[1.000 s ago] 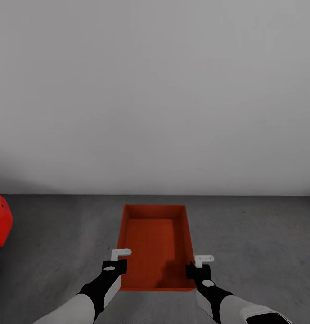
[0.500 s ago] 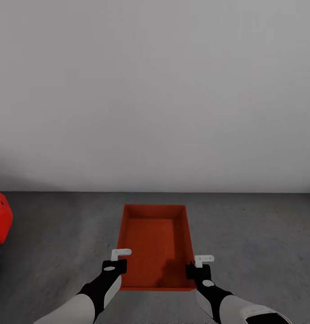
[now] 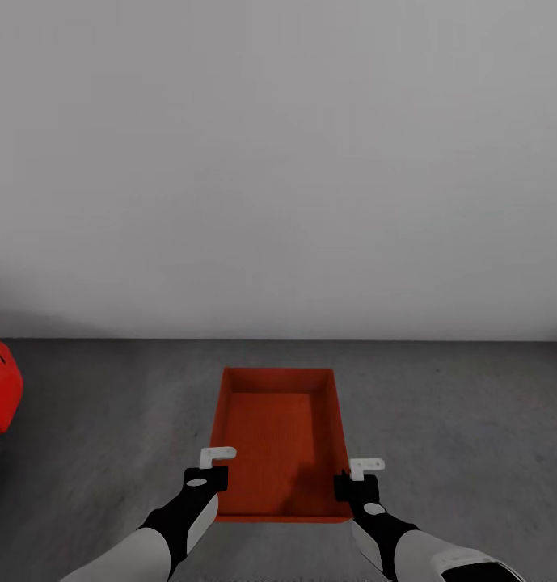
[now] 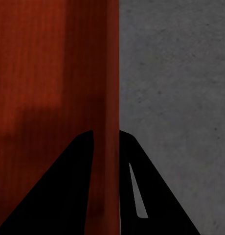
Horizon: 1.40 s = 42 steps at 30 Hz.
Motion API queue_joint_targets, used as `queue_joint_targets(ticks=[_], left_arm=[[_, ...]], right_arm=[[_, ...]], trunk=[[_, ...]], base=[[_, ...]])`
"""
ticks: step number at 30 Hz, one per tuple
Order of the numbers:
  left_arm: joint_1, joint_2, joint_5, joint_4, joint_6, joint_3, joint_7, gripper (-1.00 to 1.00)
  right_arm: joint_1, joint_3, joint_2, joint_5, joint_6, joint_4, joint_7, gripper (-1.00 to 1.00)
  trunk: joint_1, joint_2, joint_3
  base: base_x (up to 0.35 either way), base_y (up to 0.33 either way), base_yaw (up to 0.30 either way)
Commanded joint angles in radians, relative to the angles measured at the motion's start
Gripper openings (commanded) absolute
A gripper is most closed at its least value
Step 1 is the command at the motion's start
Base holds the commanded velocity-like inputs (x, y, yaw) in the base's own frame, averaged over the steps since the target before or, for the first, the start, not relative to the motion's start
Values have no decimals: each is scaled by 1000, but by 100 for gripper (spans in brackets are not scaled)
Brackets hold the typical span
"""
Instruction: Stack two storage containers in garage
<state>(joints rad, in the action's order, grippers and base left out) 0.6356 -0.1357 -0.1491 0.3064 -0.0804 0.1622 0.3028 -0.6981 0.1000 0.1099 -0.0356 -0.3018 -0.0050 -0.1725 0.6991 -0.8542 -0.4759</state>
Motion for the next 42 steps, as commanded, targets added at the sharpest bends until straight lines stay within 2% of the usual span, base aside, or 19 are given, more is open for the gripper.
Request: queue_joint_targets(ticks=[1, 42], left_arm=[[1, 1, -7, 5, 34, -58, 15, -100], [1, 1, -7, 5, 34, -58, 16, -100]], right_arm=[[0, -57, 1, 13, 1, 0, 7, -100], [0, -57, 1, 13, 1, 0, 7, -100]], trunk=[[0, -1, -3], [0, -1, -68]], base=[[0, 0, 0], [0, 0, 0]])
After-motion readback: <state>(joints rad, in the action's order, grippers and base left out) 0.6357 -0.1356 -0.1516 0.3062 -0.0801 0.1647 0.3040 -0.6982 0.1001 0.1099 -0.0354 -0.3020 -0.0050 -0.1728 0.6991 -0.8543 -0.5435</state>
